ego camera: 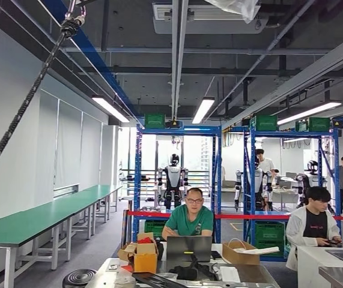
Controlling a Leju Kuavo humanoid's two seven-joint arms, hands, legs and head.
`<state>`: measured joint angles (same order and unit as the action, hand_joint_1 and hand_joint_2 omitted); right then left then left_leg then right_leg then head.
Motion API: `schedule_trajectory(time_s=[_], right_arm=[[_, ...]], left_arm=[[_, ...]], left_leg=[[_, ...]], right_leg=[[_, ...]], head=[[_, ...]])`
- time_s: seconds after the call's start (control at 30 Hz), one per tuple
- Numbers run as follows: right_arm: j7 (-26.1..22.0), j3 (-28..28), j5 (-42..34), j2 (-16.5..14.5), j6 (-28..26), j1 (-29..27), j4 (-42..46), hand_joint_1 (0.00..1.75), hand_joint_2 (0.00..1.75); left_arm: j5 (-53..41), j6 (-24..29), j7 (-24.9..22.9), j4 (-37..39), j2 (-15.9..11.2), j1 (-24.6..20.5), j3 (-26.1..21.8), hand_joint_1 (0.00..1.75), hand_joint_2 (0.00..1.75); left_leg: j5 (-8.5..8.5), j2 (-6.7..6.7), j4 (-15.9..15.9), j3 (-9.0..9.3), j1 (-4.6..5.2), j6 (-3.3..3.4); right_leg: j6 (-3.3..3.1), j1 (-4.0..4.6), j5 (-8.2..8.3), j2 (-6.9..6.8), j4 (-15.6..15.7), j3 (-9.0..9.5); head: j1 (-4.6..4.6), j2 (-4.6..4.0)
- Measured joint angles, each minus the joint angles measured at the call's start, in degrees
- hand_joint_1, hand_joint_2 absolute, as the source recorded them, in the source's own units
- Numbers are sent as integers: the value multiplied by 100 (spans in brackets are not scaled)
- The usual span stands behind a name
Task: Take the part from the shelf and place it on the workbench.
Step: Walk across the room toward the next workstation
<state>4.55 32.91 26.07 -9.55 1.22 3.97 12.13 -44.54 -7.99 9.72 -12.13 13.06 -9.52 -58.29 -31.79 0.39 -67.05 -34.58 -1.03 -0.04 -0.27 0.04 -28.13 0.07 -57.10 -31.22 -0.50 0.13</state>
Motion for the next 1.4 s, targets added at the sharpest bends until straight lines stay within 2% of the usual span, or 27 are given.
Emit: schedule_trajectory(time_s=[0.03,0.07,0.2,0.27,0.3,0.33,0.4,0.43,0.47,0.5,0.57,0.6,0.63,0.67,0.77,0.83,0.9,0.93,0.97,1.0,1.07,1.13,1.17,1.23,1.3,1.33,1.4], right_arm=[[0,3,1,-3,0,1,0,0,175],[0,3,1,-5,0,1,0,0,175],[0,3,1,-5,0,1,0,0,175],[0,7,5,-7,0,5,0,0,175],[1,10,9,-7,0,5,0,0,175],[1,9,8,-6,0,-4,0,0,175],[1,-23,-36,4,0,-59,-1,0,175],[-7,-61,-85,14,3,-109,-5,0,175],[-20,-104,-141,26,5,-152,-12,0,175],[-32,-157,-200,38,8,-191,-25,0,175],[-52,-268,-315,70,9,-267,-56,0,175],[-60,-332,-377,87,9,-305,-70,0,175],[-75,-395,-441,105,9,-339,-78,0,175],[-90,-461,-505,120,9,-362,-81,0,175],[-130,-684,-692,158,9,-397,-70,0,175],[-151,-849,-815,182,9,-416,-27,0,175],[-164,-1012,-937,204,9,-426,60,0,175],[-167,-1091,-997,215,8,-429,118,0,175],[-171,-1168,-1053,225,8,-432,182,0,175],[-176,-1241,-1110,239,4,-434,258,0,175],[-195,-1377,-1218,284,-16,-425,435,0,175],[-219,-1509,-1328,370,-42,-412,615,0,175],[-228,-1575,-1383,417,-53,-414,691,0,175],[-251,-1722,-1503,499,-68,-443,803,0,175],[-273,-1881,-1625,554,-71,-512,854,0,175],[-280,-1963,-1685,571,-71,-566,862,0,175],[-288,-2112,-1795,591,-71,-712,844,0,175]], left_arm=[[0,1,1,0,-1,-3,-1,0,175],[0,1,1,0,-1,-4,-1,0,175],[0,1,1,0,-1,-6,-1,0,175],[0,0,2,1,-1,-11,-1,0,175],[1,0,3,1,-2,-3,-6,0,175],[20,1,4,-1,-6,4,0,0,175],[115,14,-11,-28,-35,39,81,0,175],[197,28,-27,-60,-59,54,166,0,175],[287,44,-45,-104,-88,71,262,0,175],[386,61,-67,-160,-114,80,369,0,175],[591,95,-103,-277,-162,78,586,0,175],[696,113,-126,-332,-182,77,704,0,175],[800,134,-150,-379,-204,85,824,0,175],[903,154,-176,-419,-227,107,948,0,175],[1225,214,-249,-507,-304,221,1349,0,175],[1445,252,-297,-532,-370,325,1627,0,175],[1657,289,-349,-535,-437,476,1896,0,175],[1760,308,-376,-535,-470,575,2025,0,175],[1858,331,-399,-533,-499,679,2149,0,175],[1954,349,-422,-530,-528,786,2272,0,175],[2131,377,-460,-515,-579,973,2504,0,175],[2313,406,-501,-486,-619,1125,2751,0,175],[2411,426,-521,-474,-638,1200,2883,0,175],[2612,468,-567,-466,-686,1340,3155,0,175],[2815,508,-601,-474,-750,1416,3425,0,175],[2918,526,-617,-495,-784,1423,3562,0,175],[3109,562,-655,-586,-845,1406,3824,0,175]], left_leg=[[103,0,187,88,-7,-2],[138,0,254,119,-9,-4],[163,0,303,141,-11,-4],[178,-2,497,224,-8,-5],[184,-6,593,251,-6,33],[183,-5,670,266,0,84],[200,6,696,244,15,186],[203,14,697,242,26,199],[203,16,697,243,36,200],[202,15,696,247,45,201],[202,7,700,258,53,200],[203,3,702,258,58,196],[205,3,705,250,59,187],[209,8,709,239,56,173],[190,28,710,237,47,100],[-39,18,429,139,50,65],[-411,10,-235,-132,47,47],[-530,8,-544,-261,43,34],[-551,8,-702,-324,39,22],[-458,7,-647,-293,32,10],[-82,7,-30,-10,5,-14],[131,2,544,239,-12,-11],[142,-1,653,279,-9,5],[131,0,662,272,6,71],[154,7,676,271,2,140],[164,10,683,267,-5,171],[169,14,686,259,4,209]], right_leg=[[8,-1,-6,3,-12,0],[13,-2,-9,4,-18,0],[16,-3,-11,5,-23,-1],[54,16,-35,10,-73,-29],[93,18,-46,14,-107,-59],[151,15,-216,15,-389,-188],[236,-13,-631,13,-1191,-539],[255,-19,-828,10,-1617,-712],[249,-18,-817,8,-1724,-753],[234,-15,-700,7,-1607,-689],[183,1,-320,4,-875,-332],[154,19,-184,2,-518,-166],[126,40,-118,0,-273,-59],[107,60,-116,2,-166,-22],[40,77,-84,1,-63,3],[-22,55,-38,-27,24,40],[-49,50,-27,-47,41,43],[-52,51,-27,-50,40,41],[-52,51,-29,-51,36,42],[-47,48,-32,-48,29,44],[-14,39,-54,-40,-10,41],[50,57,-95,-29,-98,-1],[77,68,-108,-24,-131,-26],[112,67,-108,-15,-148,-46],[158,48,-203,-9,-249,-71],[184,37,-337,-7,-436,-143],[227,11,-714,-5,-1124,-436]], head=[[0,0],[0,0],[0,0],[0,0],[-1,0],[-1,0],[-2,0],[-2,0],[-2,0],[-2,0],[-2,0],[-2,0],[-2,0],[-2,0],[-1,0],[0,0],[-1,0],[-1,0],[-1,0],[0,0],[0,0],[-1,0],[-1,0],[-2,0],[-2,0],[-2,0],[-2,0]])
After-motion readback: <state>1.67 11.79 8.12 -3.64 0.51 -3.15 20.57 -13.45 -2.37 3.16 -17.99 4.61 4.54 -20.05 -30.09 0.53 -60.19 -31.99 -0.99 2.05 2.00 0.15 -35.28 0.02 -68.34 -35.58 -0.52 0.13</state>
